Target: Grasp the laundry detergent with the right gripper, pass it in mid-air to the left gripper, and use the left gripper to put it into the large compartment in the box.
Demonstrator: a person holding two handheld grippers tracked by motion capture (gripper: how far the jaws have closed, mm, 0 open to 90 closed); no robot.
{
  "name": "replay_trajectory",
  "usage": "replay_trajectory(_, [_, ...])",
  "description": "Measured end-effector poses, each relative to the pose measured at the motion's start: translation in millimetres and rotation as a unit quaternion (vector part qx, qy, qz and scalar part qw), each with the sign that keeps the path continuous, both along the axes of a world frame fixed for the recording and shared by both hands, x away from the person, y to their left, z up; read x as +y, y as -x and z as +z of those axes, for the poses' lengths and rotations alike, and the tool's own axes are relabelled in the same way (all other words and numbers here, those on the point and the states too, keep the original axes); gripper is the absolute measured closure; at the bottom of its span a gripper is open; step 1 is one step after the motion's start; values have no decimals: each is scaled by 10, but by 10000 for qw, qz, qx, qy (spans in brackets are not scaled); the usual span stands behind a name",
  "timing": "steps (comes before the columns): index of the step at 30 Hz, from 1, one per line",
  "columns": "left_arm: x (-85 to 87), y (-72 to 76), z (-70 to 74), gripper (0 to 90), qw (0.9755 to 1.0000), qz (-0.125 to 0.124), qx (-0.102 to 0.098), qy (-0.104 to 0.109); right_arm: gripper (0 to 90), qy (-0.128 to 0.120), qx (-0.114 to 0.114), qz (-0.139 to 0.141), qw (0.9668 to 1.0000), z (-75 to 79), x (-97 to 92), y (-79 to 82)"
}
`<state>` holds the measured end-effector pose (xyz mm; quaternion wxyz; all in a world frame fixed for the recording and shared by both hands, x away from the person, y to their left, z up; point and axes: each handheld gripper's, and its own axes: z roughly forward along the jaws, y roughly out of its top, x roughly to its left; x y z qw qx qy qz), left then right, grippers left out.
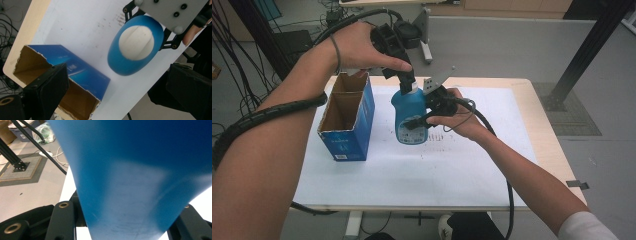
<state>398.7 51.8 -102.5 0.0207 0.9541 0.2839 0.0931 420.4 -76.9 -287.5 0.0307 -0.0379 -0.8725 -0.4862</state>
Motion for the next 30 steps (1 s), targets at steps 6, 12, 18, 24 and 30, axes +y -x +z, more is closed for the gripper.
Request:
replay_trajectory(6, [-29, -1, -26, 48, 9999, -115, 79, -23, 462, -41, 11, 63, 10000, 7, 11, 13])
replay_trajectory(12, [-67, 6, -75, 48, 9995, -235, 213, -16, 460, -59, -29, 126, 9999, 14, 17, 29])
replay_trajectory(18, [-99, 1, -134, 52, 9989, -323, 319, -95, 459, -118, -68, 212, 9997, 26, 30, 46])
replay_trajectory(24, [-124, 1, -203, 51, 9980, -424, 461, -114, 458, -201, -123, 291, 9993, 61, 44, 77])
replay_trajectory(30, [-115, 20, -281, 58, 9968, -472, 621, -180, 456, -204, -136, 369, 9990, 71, 56, 107])
